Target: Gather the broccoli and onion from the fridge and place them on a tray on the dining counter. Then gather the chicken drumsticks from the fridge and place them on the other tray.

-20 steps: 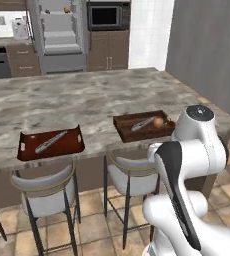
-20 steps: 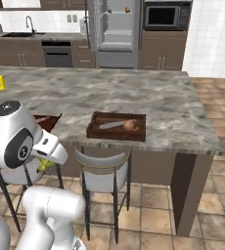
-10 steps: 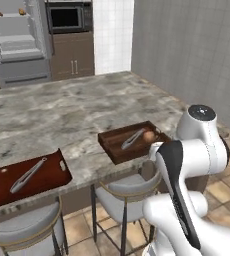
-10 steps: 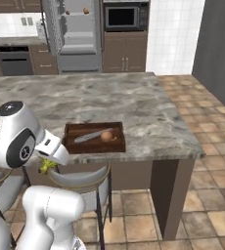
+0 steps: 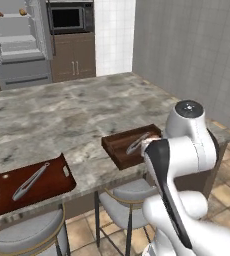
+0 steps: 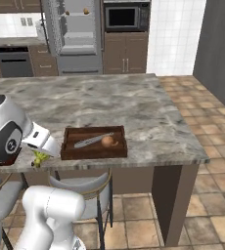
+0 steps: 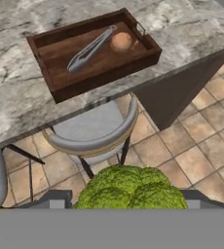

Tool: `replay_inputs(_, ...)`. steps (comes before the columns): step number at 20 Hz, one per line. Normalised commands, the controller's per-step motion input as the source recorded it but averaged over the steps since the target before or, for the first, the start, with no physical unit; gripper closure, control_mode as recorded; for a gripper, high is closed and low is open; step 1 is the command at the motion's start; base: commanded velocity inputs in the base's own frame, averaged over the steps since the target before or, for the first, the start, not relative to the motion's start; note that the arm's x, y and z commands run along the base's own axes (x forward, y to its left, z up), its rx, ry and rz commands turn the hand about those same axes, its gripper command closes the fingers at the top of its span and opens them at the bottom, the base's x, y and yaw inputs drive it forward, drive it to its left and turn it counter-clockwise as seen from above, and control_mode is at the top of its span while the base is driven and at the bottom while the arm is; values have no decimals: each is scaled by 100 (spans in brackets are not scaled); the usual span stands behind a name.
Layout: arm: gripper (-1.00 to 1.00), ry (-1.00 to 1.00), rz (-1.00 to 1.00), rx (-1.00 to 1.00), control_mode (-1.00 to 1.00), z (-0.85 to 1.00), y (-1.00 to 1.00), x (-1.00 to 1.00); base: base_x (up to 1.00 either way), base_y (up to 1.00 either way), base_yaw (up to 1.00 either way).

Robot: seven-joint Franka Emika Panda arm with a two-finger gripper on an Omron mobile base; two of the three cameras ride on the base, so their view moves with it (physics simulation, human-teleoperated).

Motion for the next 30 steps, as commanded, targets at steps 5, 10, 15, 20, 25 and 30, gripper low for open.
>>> replay_inputs(5, 100, 12, 1, -10, -100, 77, 19, 86, 0, 0, 0)
replay_inputs(10, 100, 8, 22, 0, -100, 3, 0, 100, 0, 0, 0)
replay_inputs(15, 100, 23, 38, 10, -100, -24, 1, 100, 0, 0, 0)
replay_inputs(20, 100, 20, 37, 7, -100, -66, 29, 100, 0, 0, 0)
replay_inputs(25, 100, 14, 3, -9, -100, -42, 35, 100, 0, 0, 0)
replay_inputs(30, 100, 4, 0, -5, -100, -21, 5, 65, 0, 0, 0)
